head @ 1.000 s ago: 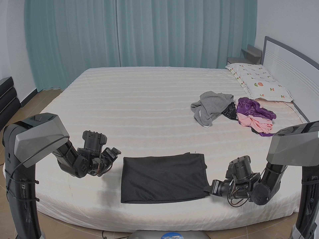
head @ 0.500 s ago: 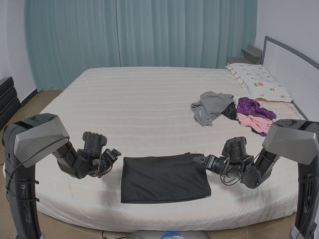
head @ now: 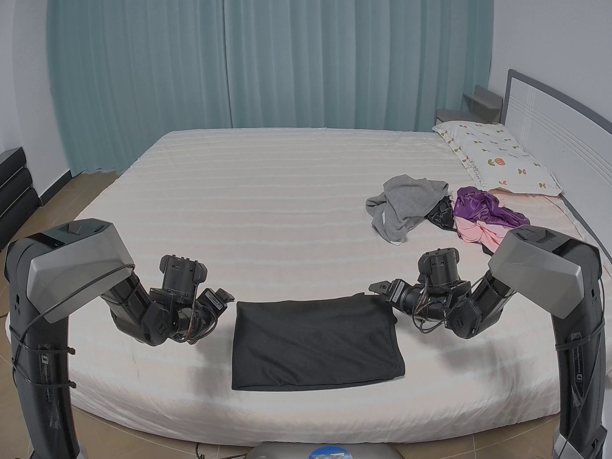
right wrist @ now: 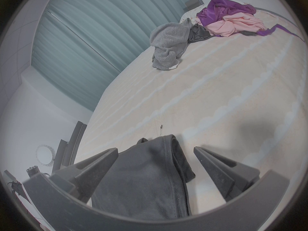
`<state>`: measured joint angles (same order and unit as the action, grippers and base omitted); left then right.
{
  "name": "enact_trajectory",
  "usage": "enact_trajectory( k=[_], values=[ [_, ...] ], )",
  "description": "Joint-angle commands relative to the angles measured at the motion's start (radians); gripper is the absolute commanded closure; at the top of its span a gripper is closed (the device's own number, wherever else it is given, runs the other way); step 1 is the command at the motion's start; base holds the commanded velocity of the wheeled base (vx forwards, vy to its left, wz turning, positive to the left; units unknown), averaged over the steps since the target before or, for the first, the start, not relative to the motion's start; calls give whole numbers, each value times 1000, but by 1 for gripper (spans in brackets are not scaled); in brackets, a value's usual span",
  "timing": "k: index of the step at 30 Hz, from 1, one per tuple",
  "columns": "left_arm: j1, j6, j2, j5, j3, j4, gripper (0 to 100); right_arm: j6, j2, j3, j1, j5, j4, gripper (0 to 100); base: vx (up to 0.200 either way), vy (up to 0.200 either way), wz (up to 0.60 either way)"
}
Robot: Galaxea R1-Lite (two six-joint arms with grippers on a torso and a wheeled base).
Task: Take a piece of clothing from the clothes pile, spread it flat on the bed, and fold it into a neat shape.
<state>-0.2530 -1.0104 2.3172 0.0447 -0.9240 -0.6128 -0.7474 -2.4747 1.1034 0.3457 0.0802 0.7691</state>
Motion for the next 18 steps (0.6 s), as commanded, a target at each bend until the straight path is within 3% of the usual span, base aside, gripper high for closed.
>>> enact_trajectory(
  k=[1,8,9,18],
  values=[
    [0,0,2,1,1,-1,0,0,-30,52,-1,3,-17,0,0,0,0],
    [0,1,4,3,1,-1,0,0,-78,128,29,-19,-73,0,0,0,0],
    [0,0,4,3,1,-1,0,2,-82,131,30,-27,-71,100,0,0,0],
    [0,1,4,4,1,-1,0,0,-78,131,24,-53,-65,100,0,0,0]
  ],
)
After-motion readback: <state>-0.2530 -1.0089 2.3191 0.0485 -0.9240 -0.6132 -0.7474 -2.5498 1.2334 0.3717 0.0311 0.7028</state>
